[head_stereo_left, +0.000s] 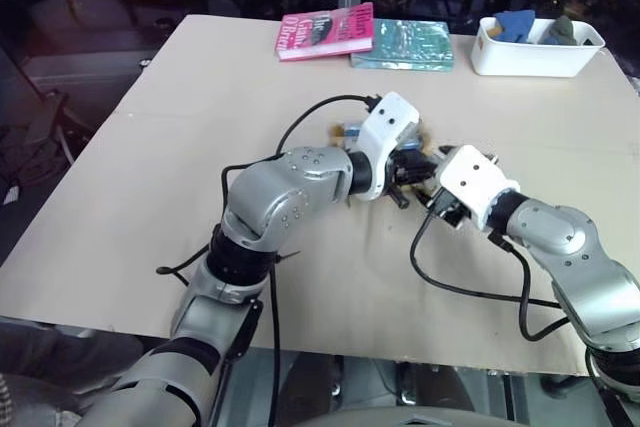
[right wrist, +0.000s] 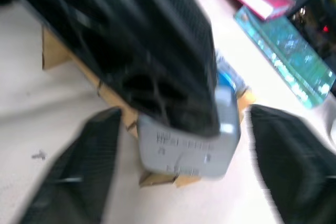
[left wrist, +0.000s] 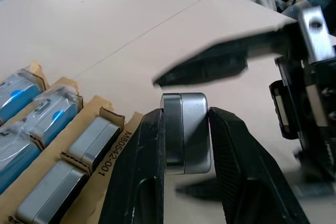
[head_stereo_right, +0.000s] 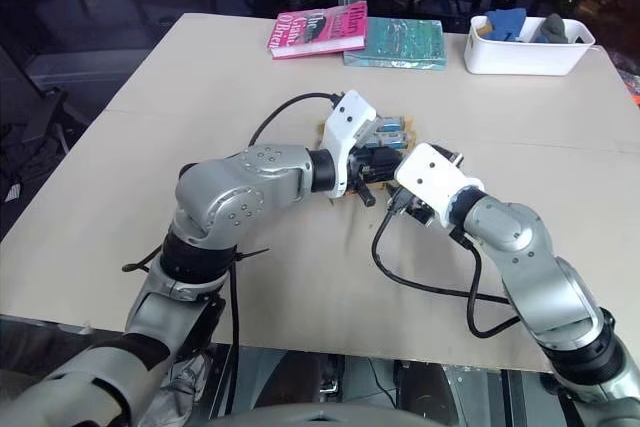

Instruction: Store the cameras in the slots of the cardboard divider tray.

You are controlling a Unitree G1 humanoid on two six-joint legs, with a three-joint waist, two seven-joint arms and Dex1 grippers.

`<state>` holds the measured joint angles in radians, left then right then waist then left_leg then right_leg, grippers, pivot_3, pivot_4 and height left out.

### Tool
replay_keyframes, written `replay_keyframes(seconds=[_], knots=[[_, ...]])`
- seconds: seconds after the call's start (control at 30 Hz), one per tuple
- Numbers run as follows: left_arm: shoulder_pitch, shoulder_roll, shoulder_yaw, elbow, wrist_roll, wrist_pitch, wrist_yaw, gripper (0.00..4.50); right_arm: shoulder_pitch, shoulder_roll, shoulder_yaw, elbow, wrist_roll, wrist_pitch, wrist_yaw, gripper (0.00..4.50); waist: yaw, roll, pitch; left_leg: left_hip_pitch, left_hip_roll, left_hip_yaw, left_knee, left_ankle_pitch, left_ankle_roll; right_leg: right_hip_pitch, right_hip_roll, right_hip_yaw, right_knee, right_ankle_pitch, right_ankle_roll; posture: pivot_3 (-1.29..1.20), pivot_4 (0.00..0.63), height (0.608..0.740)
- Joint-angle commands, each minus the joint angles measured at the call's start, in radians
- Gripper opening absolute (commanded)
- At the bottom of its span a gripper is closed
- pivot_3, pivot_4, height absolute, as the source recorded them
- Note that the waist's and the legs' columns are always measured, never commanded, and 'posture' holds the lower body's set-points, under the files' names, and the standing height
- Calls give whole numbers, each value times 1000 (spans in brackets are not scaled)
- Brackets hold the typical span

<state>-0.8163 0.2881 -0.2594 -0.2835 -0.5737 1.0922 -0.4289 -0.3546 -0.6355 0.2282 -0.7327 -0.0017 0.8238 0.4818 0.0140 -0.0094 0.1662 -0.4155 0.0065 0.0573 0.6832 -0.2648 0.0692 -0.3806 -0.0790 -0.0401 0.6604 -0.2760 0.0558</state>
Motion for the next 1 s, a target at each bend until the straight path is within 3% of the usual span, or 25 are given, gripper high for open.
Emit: replay_keyframes(seconds=[0.03,0.2,0.4,0.57,0.7,1.0], knots=[[1,9,82,7,-27,-42,-51,788,17,-30,-34,-47,-8,-18,14,4315,0,0,0,0,0,0,0,0,0,0,0,0,0,0,0,0,150,740],[-9,41,209,80,-89,-57,-148,788,79,-25,-137,-91,61,-13,46,4315,0,0,0,0,0,0,0,0,0,0,0,-1,0,0,0,0,150,740],[-79,181,372,354,-170,-131,-402,788,289,153,-507,-164,498,-130,210,4315,-2,0,0,0,1,0,0,0,0,0,1,-4,0,0,0,0,150,740],[-157,285,256,556,-35,-284,-626,788,494,119,-673,-181,664,-146,278,4315,5,0,0,0,-1,0,0,0,1,1,0,-5,-1,0,0,0,150,740],[-252,276,144,740,96,-416,-756,788,601,137,-744,-197,728,-214,279,4315,6,0,0,0,-1,0,0,0,1,1,1,-4,0,0,0,0,150,740],[-473,217,-45,1190,389,-760,-1023,788,734,133,-764,-223,744,-308,214,4315,-2,-1,1,-1,0,3,0,-1,3,-2,3,0,1,0,0,0,150,740]])
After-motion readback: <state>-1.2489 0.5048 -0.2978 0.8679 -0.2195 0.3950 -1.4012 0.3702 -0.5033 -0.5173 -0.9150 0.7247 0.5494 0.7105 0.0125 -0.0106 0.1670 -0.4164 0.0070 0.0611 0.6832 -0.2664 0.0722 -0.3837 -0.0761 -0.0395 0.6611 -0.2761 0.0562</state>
